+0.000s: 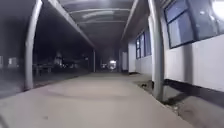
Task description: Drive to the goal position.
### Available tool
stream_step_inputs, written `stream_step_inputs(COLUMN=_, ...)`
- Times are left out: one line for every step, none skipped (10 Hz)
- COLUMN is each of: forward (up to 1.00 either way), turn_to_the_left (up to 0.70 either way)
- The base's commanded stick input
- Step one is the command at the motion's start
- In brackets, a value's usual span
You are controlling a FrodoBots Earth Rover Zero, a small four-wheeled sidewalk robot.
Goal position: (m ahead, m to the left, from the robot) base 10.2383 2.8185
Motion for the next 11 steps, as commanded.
stream_step_inputs(forward=1.0, turn_to_the_left=0.0)
stream_step_inputs(forward=1.0, turn_to_the_left=0.0)
stream_step_inputs(forward=1.0, turn_to_the_left=0.0)
stream_step_inputs(forward=1.0, turn_to_the_left=0.0)
stream_step_inputs(forward=1.0, turn_to_the_left=0.0)
stream_step_inputs(forward=1.0, turn_to_the_left=0.0)
stream_step_inputs(forward=1.0, turn_to_the_left=0.0)
stream_step_inputs(forward=1.0, turn_to_the_left=0.0)
stream_step_inputs(forward=1.0, turn_to_the_left=0.0)
stream_step_inputs(forward=1.0, turn_to_the_left=0.0)
stream_step_inputs(forward=1.0, turn_to_the_left=0.0)
